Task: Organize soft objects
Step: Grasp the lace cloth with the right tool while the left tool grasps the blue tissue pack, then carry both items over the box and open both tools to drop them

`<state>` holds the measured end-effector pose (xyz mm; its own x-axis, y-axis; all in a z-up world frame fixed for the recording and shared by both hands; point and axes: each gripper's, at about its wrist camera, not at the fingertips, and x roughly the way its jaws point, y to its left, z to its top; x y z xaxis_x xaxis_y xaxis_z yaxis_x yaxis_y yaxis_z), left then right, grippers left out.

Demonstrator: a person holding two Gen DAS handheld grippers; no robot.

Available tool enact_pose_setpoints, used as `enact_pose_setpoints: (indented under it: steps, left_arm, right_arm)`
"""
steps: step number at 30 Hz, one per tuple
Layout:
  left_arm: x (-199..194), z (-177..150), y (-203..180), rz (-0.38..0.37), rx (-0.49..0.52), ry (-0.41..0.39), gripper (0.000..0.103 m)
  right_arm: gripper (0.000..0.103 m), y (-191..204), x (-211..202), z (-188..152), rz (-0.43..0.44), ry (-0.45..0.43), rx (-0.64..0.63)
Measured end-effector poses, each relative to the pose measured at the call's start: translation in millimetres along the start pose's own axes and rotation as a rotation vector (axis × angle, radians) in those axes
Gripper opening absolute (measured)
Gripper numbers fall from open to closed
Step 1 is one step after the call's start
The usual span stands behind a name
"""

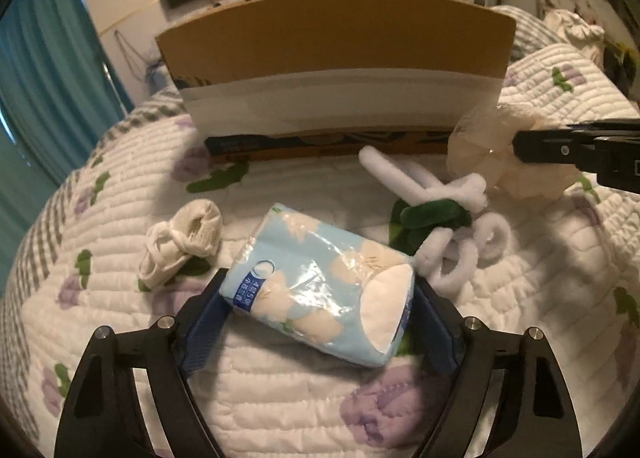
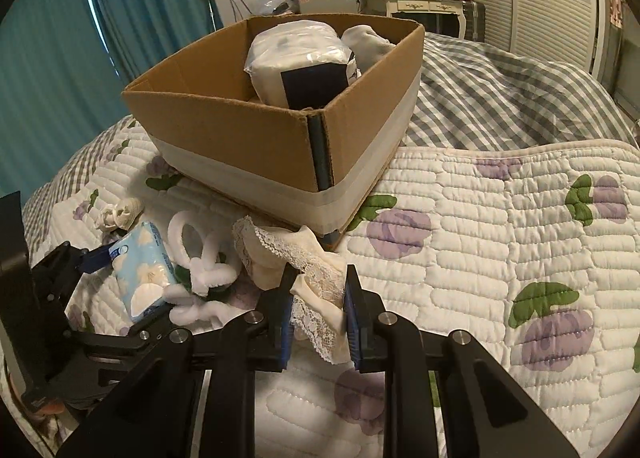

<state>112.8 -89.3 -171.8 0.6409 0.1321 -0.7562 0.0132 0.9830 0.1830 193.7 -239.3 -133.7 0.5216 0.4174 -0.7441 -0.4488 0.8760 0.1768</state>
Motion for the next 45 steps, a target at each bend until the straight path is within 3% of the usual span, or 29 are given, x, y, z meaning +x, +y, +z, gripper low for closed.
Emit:
enact_pose_setpoints:
  steps: [8,15,23,30,35,39,45]
  left_arm:
    - [-36.3,-13.5,3.1,-0.026,-0.062,-0.014,0.084]
    - [-73.6,-21.8,33.6,-0.051,-0.170,-0.046,0.084]
    - [-132.3,-4.9,55.3,-0.065,-0.188,-0.159,0.084]
    - [-178.6,33.4,70.0,-0.078,-0.174,-0.276,0.084]
    - [-186.7,72.6,71.2,-0.056,-0.126,-0.334,0.084]
    - [-176.3,102.5,66.1,-0.023,-0.090,-0.368,0.084]
    - [-128.5,150.1,63.4,-0.027,-0.080,-0.360,0.084]
  right_arm:
    - [0.019,6.2,-31.3,-11.5,-0.013,-0.069,0.013]
    - [0.018,18.1,-68.5,-26.2,-0.046,-0.140,0.010]
    - [0.018,32.6,-116.4,-18.6,-0.026,-0.211,0.002]
    - [0.018,53.0,-166.0,16.3,-0.038,-0.327,-0.052]
    - [0.018,61.9,-186.5,55.9,-0.023,-0.398,-0.071]
    - [0.018,68.9,-184.4,90.2,-0.027,-0.430,-0.092]
    - [0.018,68.8,-154.6,138.5,-0.026,-0.433,-0.094]
